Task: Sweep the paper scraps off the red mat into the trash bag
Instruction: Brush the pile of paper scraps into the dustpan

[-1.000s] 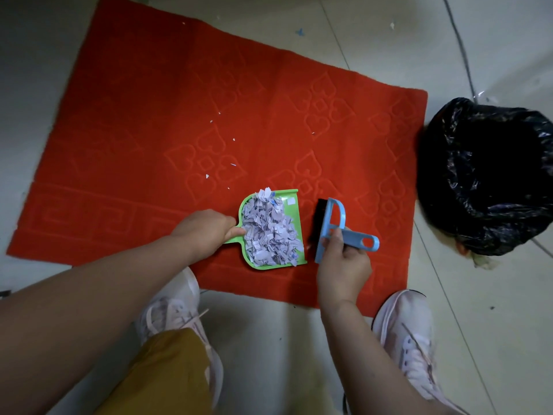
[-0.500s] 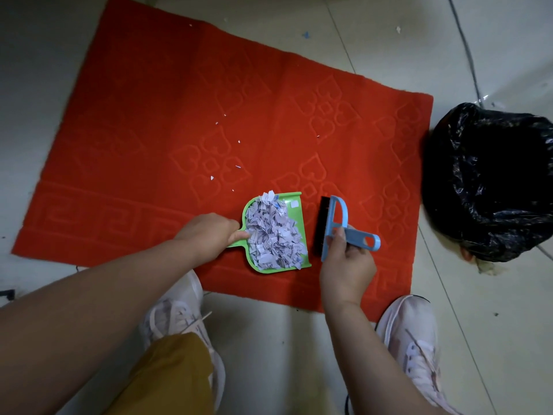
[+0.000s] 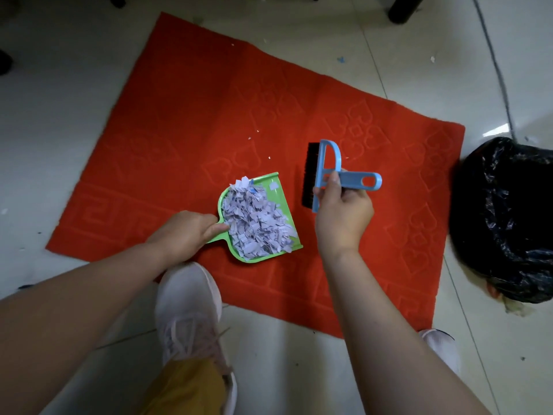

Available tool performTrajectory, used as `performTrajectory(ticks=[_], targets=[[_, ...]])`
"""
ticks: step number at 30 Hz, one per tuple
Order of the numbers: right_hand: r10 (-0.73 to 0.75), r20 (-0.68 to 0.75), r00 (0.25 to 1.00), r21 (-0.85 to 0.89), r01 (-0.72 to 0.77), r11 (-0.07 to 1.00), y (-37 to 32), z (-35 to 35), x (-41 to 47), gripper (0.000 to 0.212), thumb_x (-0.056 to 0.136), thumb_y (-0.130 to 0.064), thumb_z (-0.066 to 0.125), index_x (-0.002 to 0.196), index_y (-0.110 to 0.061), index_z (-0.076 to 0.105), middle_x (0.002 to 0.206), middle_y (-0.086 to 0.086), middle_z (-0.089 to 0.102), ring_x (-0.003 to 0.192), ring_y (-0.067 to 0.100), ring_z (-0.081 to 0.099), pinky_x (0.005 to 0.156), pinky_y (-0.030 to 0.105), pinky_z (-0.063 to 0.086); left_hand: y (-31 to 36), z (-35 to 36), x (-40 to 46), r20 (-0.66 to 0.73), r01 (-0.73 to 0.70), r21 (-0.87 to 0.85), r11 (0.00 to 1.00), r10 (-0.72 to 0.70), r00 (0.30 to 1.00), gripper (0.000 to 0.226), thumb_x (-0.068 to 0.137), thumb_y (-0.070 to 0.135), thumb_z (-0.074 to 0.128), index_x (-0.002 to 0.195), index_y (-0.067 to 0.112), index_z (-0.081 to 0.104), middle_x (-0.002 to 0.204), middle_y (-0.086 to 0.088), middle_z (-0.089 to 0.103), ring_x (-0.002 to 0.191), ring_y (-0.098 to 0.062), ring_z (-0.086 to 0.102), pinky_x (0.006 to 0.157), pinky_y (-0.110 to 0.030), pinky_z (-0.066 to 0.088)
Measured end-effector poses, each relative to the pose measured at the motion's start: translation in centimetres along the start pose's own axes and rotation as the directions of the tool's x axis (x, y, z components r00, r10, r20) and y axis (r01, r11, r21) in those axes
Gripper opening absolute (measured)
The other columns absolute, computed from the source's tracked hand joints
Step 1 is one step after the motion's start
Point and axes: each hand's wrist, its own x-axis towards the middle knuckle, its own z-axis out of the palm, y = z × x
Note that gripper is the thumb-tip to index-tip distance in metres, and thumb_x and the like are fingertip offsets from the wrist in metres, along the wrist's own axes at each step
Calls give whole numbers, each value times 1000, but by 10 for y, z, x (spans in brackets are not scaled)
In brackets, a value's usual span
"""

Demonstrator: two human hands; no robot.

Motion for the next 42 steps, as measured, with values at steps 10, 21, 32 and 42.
performTrajectory(ticks=[10,21,32,42], targets=[[-88,166,982,-203,122,972,-22,49,4,31,94,-34,47,75,-15,61,80,8,71,80,29,68,78,46,52,-63,-19,-23,-80,103,6,995,-102,992,47,93,44,47,62,9,46,54,-1,47,53,-15,44,54,-31,30],[-27,364,931,-253,127,959,-22,75,-15,30,95,-32,48,79,-10,62,70,-1,70,75,20,69,75,43,53,-78,-14,-24,-45,133,22,991,-132,990,48,93,50,42,61,13,44,55,1,46,54,-14,42,56,-33,28],[-86,293,952,-272,169,947,-24,65,-7,31,95,-33,48,80,-11,65,78,5,72,78,26,68,76,44,52,-70,-16,-24,-2,176,35,984,-176,984,46,95,49,39,64,17,43,60,3,47,64,-21,47,64,-33,33],[-90,260,961,-35,102,994,-26,71,-14,27,91,-33,52,68,-21,62,65,-5,69,68,18,70,73,47,55,-69,-17,-25,5,171,35,985,-172,985,46,95,51,37,60,21,40,58,4,45,61,-20,45,62,-33,32]])
